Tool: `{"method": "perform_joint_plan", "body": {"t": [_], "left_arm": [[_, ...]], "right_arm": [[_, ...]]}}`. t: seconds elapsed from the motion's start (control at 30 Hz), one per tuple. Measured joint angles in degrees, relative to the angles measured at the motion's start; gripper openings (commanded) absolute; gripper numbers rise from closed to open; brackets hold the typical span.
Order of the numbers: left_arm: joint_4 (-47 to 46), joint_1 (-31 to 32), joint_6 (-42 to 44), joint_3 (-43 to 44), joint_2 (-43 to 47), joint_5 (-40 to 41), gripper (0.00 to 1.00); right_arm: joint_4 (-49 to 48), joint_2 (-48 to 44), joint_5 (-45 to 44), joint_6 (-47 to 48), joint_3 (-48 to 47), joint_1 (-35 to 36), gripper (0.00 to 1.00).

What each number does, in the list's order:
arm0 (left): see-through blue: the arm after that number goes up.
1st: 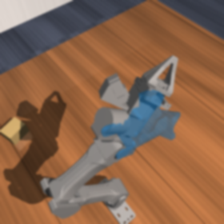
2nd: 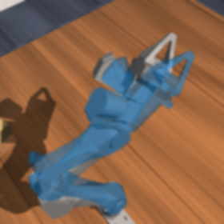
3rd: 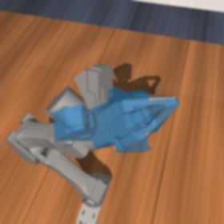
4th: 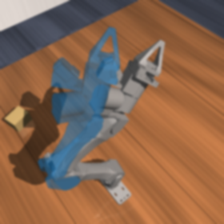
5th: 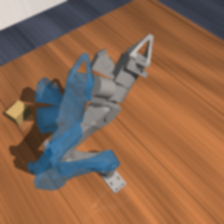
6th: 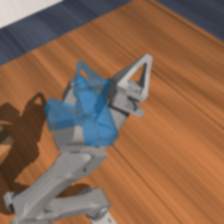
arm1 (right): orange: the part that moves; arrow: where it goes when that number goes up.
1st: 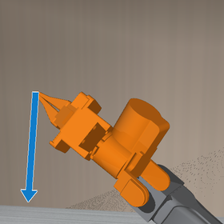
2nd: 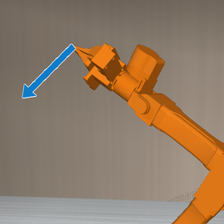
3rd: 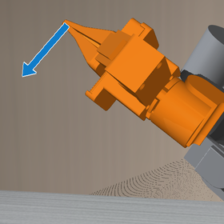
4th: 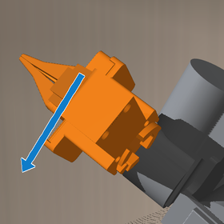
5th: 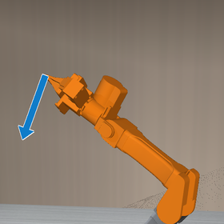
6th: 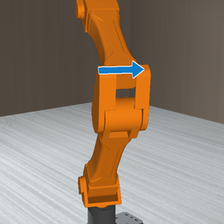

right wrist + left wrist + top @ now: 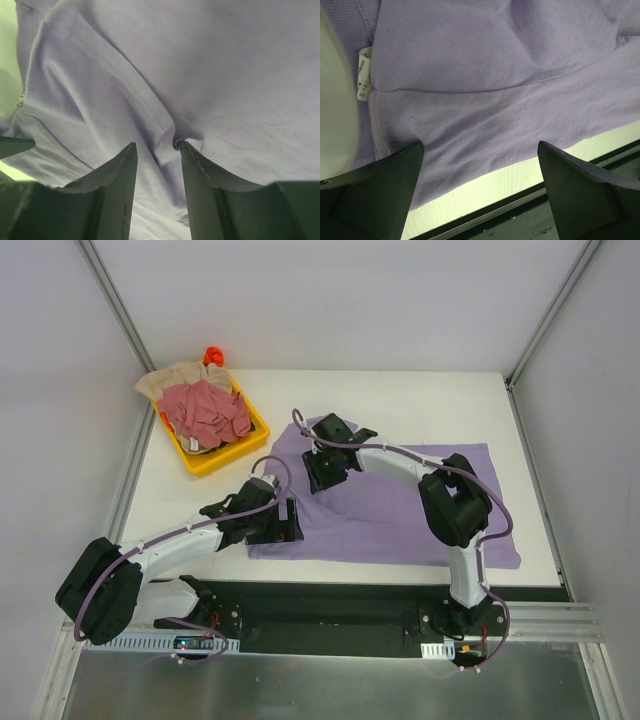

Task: Fold and stack the t-shirts
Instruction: Fold the flattened tshirt in 1/3 of the way

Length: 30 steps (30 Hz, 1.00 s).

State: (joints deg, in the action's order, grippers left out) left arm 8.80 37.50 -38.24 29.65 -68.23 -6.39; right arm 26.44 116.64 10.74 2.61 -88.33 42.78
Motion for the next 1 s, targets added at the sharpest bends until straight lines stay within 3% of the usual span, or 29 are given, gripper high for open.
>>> {"method": "perform_joint_plan", "body": {"t": [0.17, 0.4, 0.5, 0.77, 1.0], "left_arm": [[0.0, 0.0, 0.0, 0.0, 0.0, 0.0, 0.99], [0.0, 0.0, 0.0, 0.0, 0.0, 0.0, 0.99], [0.0, 0.0, -0.1, 0.0, 0.0, 0.0, 0.99], [0.0, 0.0, -0.3, 0.0, 0.0, 0.0, 0.99], [0.0, 0.0, -0.5, -0.3, 0.4, 0.1, 0.99]], "right_arm": [[0.0, 0.2, -0.5, 0.0, 0.0, 0.2, 0.46], [1.0, 2.8, -1.4, 0.0, -0.4, 0.2, 0.32], [1.0, 3.4, -1.1, 0.0, -0.5, 0.2, 0.01], [1.4, 3.4, -3.1, -1.0, -0.7, 0.7, 0.00], [4.6, 3.0, -13.3, -3.7, -2.3, 0.9, 0.00]]}}
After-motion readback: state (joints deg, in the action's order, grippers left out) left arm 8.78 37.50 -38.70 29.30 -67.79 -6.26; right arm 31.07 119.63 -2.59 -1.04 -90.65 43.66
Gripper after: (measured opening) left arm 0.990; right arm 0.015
